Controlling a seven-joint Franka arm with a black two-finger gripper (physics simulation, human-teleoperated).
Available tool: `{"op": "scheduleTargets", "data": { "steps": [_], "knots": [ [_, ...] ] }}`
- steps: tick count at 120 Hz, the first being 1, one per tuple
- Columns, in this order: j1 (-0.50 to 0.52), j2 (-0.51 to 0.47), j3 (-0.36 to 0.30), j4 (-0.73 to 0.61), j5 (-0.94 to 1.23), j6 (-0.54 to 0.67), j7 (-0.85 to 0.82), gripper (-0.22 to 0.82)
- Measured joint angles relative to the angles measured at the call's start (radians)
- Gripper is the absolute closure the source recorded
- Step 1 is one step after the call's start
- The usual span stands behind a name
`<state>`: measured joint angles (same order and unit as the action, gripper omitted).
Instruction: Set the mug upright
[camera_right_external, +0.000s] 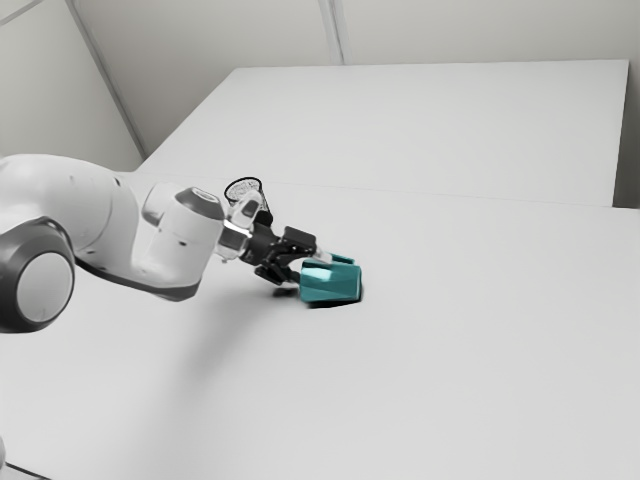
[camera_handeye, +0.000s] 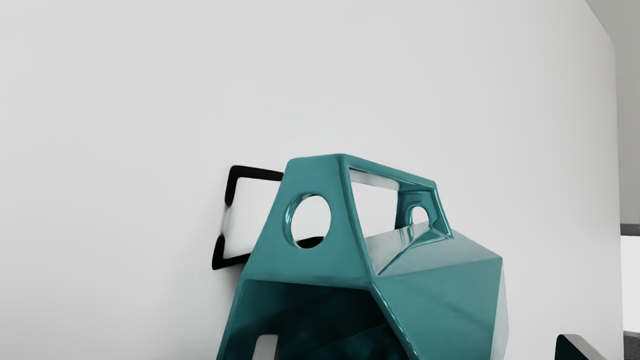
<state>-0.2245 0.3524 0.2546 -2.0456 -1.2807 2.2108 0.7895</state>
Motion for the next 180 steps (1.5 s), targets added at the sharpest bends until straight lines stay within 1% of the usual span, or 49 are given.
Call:
{"op": "scheduleTargets", "data": {
  "steps": [18,25,55,68,105,128,134,143,161,180],
  "knots": [
    [-0.008,0.005,-0.001,0.002,-0.024,-0.006,0.019,0.01],
    [-0.008,0.006,-0.002,0.002,-0.035,-0.01,0.026,0.03],
    [-0.008,0.003,-0.002,0.002,-0.063,-0.028,0.048,0.29],
    [-0.007,0.002,-0.002,0.002,-0.071,-0.038,0.055,0.38],
    [-0.004,0.0,-0.001,-0.006,-0.115,-0.066,0.081,0.62],
    [-0.008,-0.012,-0.002,-0.003,-0.123,-0.073,0.093,0.7],
    [-0.011,-0.026,-0.002,-0.002,-0.123,-0.074,0.095,0.73],
    [-0.017,-0.055,-0.002,-0.003,-0.118,-0.074,0.099,0.74],
    [-0.031,-0.162,-0.002,-0.039,-0.074,-0.059,0.099,0.76],
    [-0.039,-0.281,-0.009,-0.086,0.182,-0.009,0.04,0.77]
  ]
}}
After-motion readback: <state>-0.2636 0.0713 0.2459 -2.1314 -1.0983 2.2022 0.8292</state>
